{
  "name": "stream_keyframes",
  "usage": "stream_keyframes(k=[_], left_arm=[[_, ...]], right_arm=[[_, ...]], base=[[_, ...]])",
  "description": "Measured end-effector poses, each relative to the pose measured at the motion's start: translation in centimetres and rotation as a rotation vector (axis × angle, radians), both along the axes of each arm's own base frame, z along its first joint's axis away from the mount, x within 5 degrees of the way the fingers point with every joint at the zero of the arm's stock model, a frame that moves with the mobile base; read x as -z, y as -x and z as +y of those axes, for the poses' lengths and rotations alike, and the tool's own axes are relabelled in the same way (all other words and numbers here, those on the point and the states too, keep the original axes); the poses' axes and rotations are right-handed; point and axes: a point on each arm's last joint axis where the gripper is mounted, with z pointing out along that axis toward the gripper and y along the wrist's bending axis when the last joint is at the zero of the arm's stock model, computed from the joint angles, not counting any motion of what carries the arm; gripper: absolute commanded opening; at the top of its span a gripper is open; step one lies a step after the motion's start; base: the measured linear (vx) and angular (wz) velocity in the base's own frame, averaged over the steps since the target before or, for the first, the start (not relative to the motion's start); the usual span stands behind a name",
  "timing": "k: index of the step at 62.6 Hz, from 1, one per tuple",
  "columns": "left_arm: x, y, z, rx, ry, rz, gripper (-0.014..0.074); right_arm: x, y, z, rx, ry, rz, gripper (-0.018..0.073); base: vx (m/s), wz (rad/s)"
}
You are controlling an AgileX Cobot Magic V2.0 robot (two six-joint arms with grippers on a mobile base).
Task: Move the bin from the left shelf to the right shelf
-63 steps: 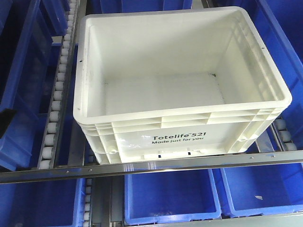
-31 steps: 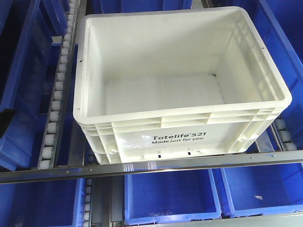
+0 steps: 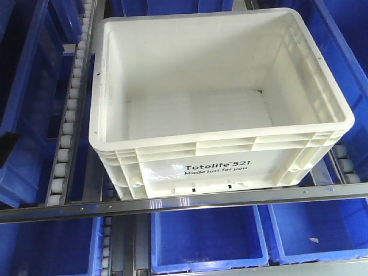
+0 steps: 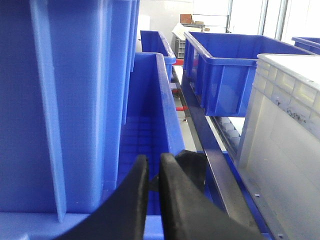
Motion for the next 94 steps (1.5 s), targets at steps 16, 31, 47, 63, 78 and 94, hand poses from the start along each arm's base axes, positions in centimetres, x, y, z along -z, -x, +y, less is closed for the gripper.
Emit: stream_keyframes(k=[16,31,47,63,78,94], left_arm=[[0.0,0.0,0.0,0.0,0.0,0.0,0.0038],[0.0,0.0,0.0,0.0,0.0,-0.002,0.0038],[0.0,0.0,0.0,0.0,0.0,-0.003,0.0038],[0.0,0.0,0.0,0.0,0.0,-0.003,0.0038],[0.0,0.0,0.0,0.0,0.0,-0.003,0.0038],[0.0,0.0,0.0,0.0,0.0,-0.003,0.0038]], right_arm=[[0.9,0.0,-0.1,0.007,0.004,-0.07,-0.0009],[6.1,-1.3,0.2,0.062,0.008,-0.358,-0.0009],[10.9,-2.1,0.2,0.168,-0.068,-0.514,-0.0009],[13.6,-2.9,0.7,0.115,-0.09,-0.597,-0.0009],[13.0,-2.9,1.1,0.06,-0.139,-0.664,-0.0009],[13.0,-2.9,1.1,0.071,-0.188,-0.66,-0.0009]], base=[[0.0,0.0],[0.0,0.0],[0.0,0.0],[0.0,0.0],[0.0,0.0],[0.0,0.0]])
